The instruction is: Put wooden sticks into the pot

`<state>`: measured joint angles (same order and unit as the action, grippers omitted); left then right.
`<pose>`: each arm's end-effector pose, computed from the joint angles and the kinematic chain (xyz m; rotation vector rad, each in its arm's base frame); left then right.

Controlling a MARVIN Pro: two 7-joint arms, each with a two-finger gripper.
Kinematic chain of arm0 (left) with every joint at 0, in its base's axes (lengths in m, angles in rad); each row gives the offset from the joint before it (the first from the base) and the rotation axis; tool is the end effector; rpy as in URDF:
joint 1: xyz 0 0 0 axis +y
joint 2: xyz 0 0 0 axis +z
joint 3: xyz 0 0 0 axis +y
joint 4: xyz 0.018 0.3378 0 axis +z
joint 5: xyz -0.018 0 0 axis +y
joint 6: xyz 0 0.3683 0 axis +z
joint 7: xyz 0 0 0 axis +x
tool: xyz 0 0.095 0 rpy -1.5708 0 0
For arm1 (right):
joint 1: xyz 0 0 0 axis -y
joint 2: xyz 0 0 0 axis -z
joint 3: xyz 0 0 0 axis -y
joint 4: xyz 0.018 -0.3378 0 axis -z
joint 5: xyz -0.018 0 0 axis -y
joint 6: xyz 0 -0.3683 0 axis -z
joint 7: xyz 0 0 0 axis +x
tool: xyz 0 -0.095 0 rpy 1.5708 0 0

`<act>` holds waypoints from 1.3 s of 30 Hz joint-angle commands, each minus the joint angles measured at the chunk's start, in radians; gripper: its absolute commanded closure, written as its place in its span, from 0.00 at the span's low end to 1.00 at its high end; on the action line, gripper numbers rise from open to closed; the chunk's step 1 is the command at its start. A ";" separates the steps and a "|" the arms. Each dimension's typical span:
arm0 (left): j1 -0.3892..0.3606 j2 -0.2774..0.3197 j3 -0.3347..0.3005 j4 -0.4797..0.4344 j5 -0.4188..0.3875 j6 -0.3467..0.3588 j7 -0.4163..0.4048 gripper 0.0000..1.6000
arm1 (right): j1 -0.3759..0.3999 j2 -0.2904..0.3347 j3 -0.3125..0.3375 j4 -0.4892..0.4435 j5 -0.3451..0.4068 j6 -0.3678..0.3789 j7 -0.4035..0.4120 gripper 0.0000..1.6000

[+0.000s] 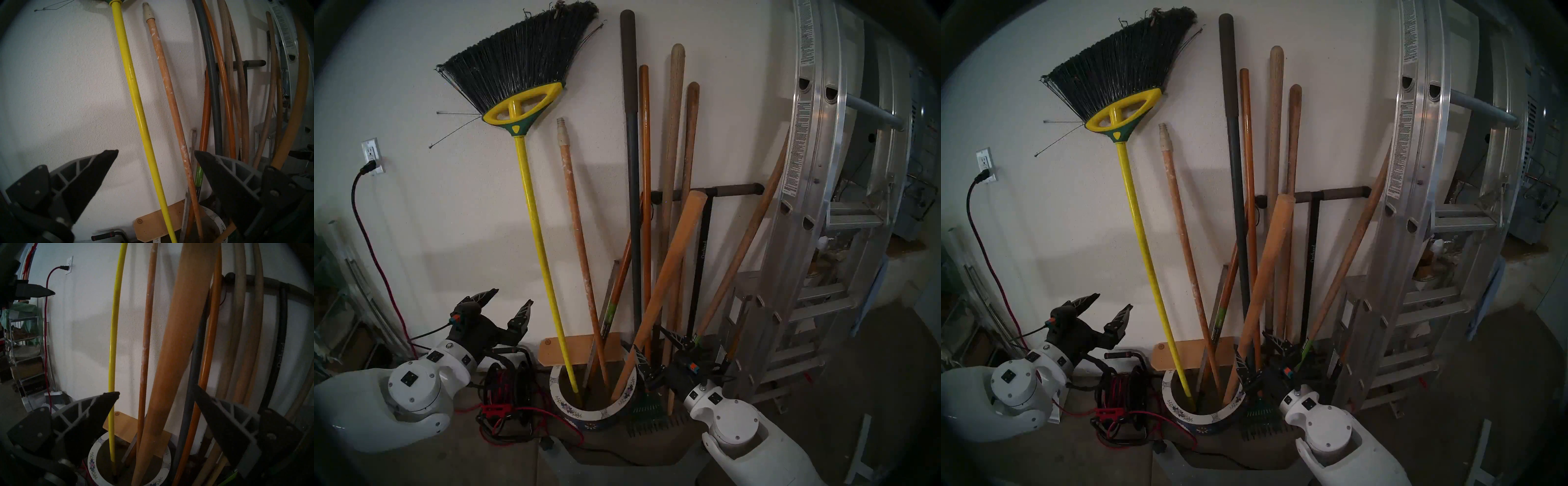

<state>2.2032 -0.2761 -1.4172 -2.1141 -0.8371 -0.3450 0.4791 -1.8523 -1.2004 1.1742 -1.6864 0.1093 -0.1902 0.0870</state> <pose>0.3096 0.1244 -0.2885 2.2930 -0.3544 2.0429 0.3269 0.0740 -0.4415 -2.0364 -0.6755 -1.8780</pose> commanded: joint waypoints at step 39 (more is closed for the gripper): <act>0.000 0.001 -0.002 -0.004 -0.001 -0.002 -0.001 0.00 | -0.110 -0.017 0.050 -0.053 -0.117 -0.110 -0.177 0.00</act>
